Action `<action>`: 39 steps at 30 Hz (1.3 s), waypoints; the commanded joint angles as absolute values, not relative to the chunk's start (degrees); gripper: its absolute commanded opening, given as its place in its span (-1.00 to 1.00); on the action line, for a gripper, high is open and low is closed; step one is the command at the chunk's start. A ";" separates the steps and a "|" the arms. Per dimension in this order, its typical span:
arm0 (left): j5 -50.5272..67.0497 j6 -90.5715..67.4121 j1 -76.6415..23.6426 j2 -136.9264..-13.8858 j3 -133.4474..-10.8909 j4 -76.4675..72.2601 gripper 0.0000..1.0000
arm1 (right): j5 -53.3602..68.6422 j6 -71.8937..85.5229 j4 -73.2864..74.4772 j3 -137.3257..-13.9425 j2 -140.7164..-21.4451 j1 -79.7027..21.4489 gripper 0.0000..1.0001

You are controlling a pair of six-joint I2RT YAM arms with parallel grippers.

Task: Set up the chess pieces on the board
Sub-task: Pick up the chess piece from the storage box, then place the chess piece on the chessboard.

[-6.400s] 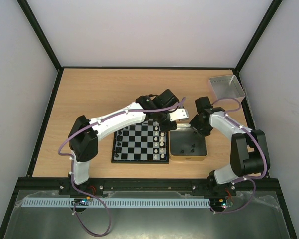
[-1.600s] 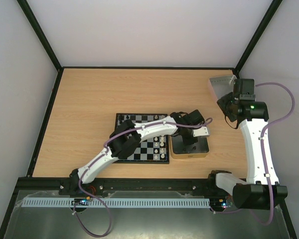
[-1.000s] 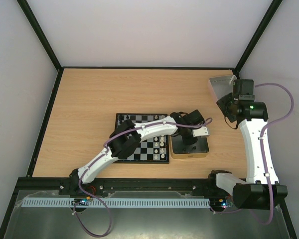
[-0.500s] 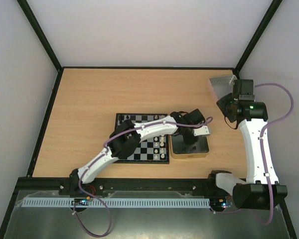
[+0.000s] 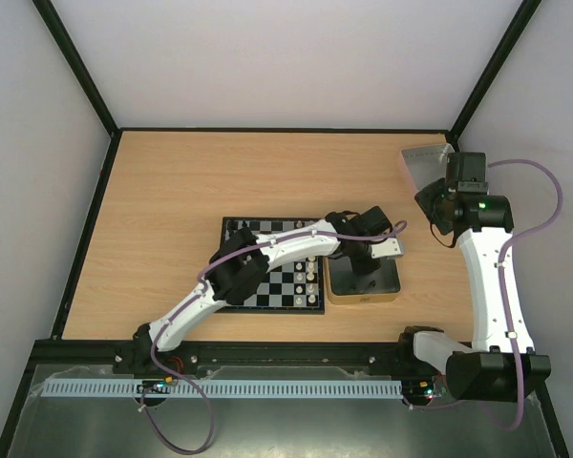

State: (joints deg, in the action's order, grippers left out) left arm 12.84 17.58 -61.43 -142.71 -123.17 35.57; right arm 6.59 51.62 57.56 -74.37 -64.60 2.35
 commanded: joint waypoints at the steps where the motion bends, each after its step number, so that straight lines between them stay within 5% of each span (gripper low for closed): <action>1: 13.80 17.49 -61.08 -141.73 -124.97 36.26 -0.80 | 6.24 50.74 57.57 -73.87 -63.81 2.46 -0.95; 11: 14.85 16.86 -60.55 -138.35 -124.15 36.75 -0.93 | 6.00 50.59 57.47 -73.78 -63.74 2.46 -0.95; 22: 13.83 19.19 -55.85 -120.44 -111.62 39.26 -0.96 | 4.89 47.35 58.89 -76.89 -64.22 -1.73 -0.95; 39: 10.67 20.08 -37.84 -88.47 -71.17 34.87 -0.96 | 0.40 55.04 53.13 -81.54 -80.63 -34.85 -0.95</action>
State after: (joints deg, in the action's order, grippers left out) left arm 11.11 19.81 -39.70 -94.00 -75.29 36.38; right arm 1.76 53.60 55.51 -78.74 -75.31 -28.69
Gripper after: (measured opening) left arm 0.030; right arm 0.026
